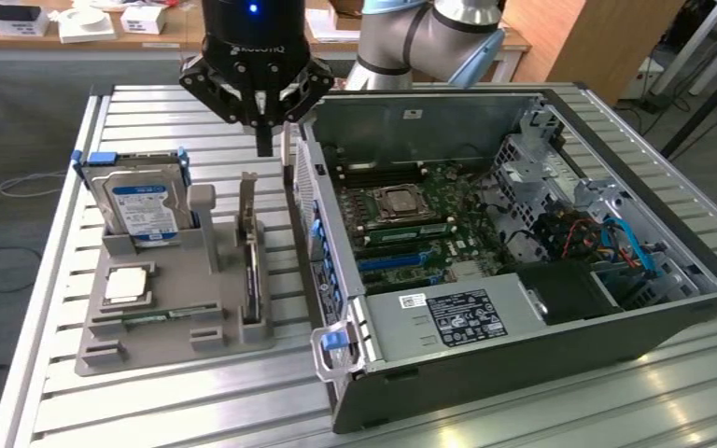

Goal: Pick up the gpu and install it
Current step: 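Reach for the gpu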

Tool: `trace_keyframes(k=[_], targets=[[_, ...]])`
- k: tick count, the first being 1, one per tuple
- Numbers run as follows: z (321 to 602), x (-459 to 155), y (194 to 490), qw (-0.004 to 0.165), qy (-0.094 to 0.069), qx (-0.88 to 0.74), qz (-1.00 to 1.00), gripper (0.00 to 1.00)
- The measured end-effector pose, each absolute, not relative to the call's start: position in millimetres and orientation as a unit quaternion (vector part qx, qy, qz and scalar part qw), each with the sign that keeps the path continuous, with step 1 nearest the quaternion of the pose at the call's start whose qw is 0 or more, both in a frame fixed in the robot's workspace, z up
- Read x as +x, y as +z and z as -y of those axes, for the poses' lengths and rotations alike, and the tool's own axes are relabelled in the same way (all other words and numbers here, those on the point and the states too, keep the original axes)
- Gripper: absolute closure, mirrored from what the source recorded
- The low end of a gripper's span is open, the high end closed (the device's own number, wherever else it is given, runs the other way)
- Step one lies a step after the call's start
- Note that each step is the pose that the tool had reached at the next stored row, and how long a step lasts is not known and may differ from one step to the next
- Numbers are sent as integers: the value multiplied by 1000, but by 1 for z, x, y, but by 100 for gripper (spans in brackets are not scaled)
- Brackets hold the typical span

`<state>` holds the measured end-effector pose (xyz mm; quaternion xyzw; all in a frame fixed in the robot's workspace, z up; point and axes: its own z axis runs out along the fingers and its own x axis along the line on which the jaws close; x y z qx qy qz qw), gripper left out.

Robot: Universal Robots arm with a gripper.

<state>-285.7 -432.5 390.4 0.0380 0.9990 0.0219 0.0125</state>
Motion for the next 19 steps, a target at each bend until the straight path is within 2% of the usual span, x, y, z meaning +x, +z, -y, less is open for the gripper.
trace_keyframes(k=[11, 19], targets=[[463, -286, 390, 12, 22, 38, -999, 89], [465, -292, 390, 13, 22, 38, -999, 89]])
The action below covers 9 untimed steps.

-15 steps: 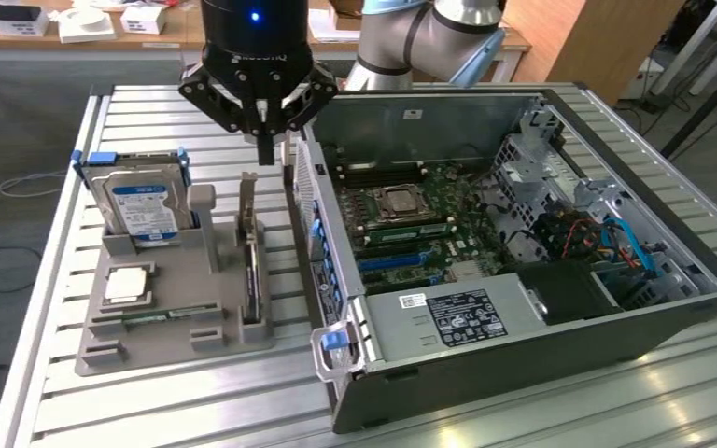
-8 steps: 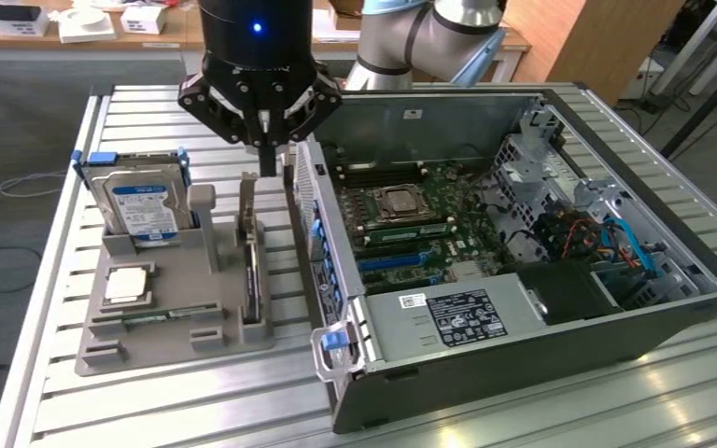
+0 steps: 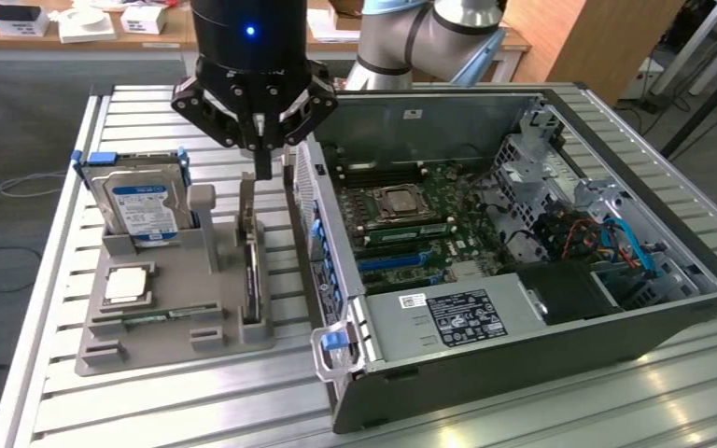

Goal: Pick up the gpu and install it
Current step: 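Reach for the gpu, then pick up the gpu and move the gpu toward the slot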

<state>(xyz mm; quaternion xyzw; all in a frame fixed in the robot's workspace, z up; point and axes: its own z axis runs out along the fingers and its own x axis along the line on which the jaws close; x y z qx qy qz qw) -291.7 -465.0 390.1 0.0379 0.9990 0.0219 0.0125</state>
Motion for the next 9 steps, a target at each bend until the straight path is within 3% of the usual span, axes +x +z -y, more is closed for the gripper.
trace_keyframes(k=[9], targets=[[465, -293, 390, 13, 22, 38, -999, 89]])
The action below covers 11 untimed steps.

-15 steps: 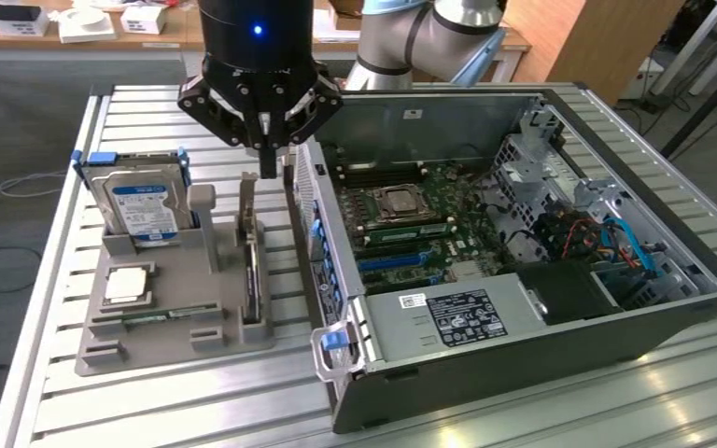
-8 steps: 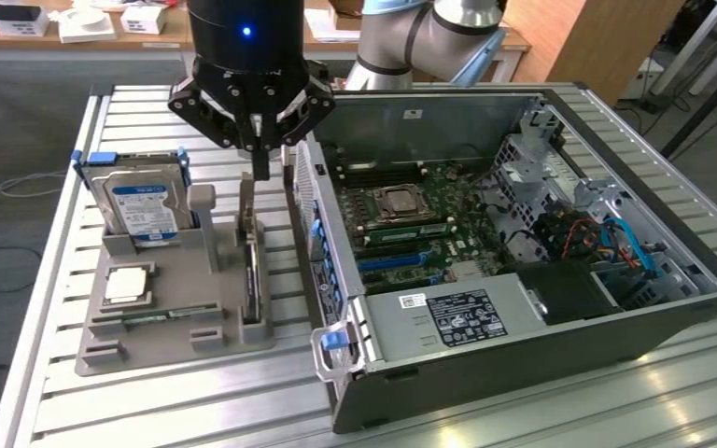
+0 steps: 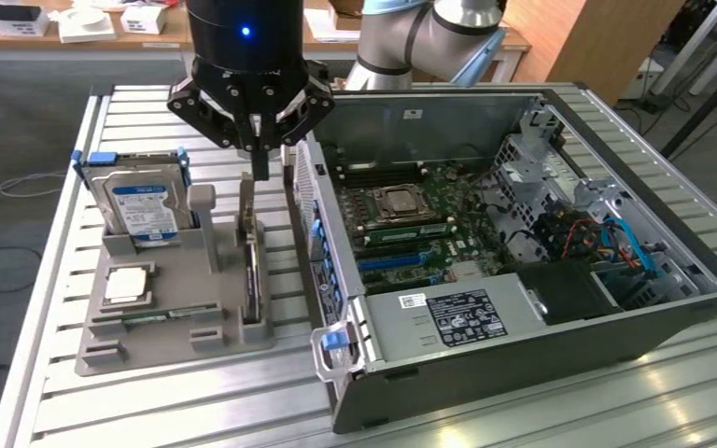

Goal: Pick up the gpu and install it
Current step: 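Pick up the gpu and move the gpu toward the slot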

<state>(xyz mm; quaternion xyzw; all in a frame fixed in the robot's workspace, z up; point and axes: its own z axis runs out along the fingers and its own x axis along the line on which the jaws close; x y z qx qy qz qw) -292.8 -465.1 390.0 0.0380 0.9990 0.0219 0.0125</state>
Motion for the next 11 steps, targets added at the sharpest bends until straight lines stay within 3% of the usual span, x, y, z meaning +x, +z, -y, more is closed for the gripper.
trace_keyframes(k=[11], targets=[[465, -293, 390, 13, 22, 38, -999, 89]])
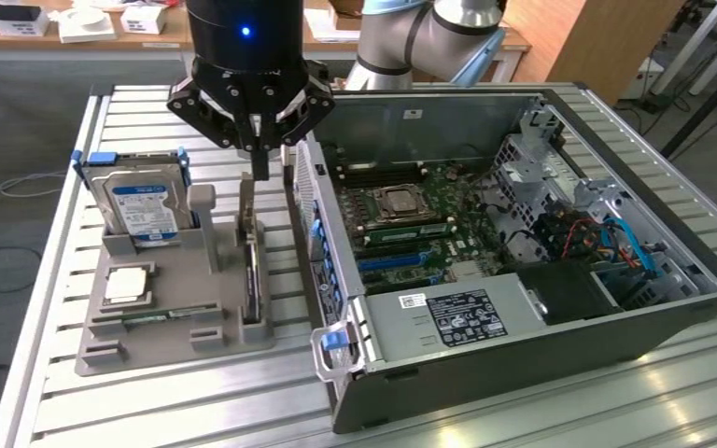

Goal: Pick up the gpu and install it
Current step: 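Pick up the gpu and move the gpu toward the slot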

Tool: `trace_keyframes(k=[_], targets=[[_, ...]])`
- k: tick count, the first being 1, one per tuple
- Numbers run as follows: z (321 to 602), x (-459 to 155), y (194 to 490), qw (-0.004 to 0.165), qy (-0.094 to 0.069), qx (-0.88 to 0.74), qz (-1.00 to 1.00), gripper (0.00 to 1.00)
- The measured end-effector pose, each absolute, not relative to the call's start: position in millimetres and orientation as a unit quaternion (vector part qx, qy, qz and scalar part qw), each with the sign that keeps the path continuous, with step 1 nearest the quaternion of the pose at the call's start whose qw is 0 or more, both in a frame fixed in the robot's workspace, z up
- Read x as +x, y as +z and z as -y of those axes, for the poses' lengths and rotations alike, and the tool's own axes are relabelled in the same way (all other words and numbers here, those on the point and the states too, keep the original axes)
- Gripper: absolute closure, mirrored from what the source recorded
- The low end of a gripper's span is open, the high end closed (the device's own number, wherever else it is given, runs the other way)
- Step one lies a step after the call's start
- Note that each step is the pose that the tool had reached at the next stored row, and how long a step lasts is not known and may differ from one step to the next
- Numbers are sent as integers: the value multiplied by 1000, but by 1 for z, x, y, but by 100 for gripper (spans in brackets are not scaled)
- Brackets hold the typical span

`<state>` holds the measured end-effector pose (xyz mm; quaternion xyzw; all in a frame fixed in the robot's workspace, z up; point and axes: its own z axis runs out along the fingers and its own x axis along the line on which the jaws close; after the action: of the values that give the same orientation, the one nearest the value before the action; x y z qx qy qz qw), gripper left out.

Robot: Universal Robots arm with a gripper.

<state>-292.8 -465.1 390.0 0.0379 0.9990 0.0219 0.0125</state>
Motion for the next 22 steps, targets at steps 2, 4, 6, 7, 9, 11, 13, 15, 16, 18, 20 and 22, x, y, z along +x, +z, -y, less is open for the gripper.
trace_keyframes(k=[2, 4, 6, 7, 9, 11, 13, 15, 16, 18, 20, 22], targets=[[465, -293, 390, 13, 22, 38, -999, 83], [465, -293, 390, 12, 22, 38, -999, 71], [465, -293, 390, 13, 22, 38, -999, 65], [465, -293, 390, 12, 22, 38, -999, 65], [465, -293, 390, 12, 22, 38, -999, 53], [465, -293, 390, 12, 22, 38, -999, 47], [465, -293, 390, 12, 22, 38, -999, 47], [465, -294, 390, 13, 22, 38, -999, 47], [465, -296, 390, 13, 22, 38, -999, 47], [465, -301, 390, 13, 22, 38, -999, 47], [465, -304, 389, 13, 22, 38, -999, 47], [465, -305, 388, 13, 22, 38, -999, 47]])
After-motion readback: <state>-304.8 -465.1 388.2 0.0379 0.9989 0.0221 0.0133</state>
